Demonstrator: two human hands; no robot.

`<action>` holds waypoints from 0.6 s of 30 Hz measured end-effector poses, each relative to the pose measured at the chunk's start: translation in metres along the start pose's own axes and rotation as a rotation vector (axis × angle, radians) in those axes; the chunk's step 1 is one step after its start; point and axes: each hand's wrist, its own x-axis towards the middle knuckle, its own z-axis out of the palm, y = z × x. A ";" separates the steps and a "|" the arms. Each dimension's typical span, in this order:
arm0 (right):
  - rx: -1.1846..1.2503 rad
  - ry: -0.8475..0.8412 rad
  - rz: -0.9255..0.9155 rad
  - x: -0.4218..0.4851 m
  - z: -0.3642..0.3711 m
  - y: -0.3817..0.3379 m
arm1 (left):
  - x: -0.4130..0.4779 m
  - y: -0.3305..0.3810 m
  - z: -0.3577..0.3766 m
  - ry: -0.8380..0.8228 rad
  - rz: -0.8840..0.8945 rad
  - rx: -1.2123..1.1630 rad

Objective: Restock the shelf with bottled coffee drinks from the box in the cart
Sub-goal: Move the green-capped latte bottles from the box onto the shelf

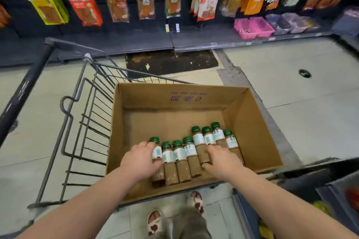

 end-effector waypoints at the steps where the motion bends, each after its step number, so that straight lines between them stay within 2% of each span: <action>1: 0.003 -0.018 -0.005 0.009 0.001 -0.001 | 0.007 -0.002 0.003 -0.021 -0.020 -0.007; 12: -0.029 -0.272 -0.137 0.119 0.043 -0.019 | 0.065 -0.017 0.044 -0.233 -0.297 -0.129; 18: 0.046 -0.360 -0.162 0.157 0.077 -0.031 | 0.092 -0.021 0.076 -0.267 -0.463 -0.404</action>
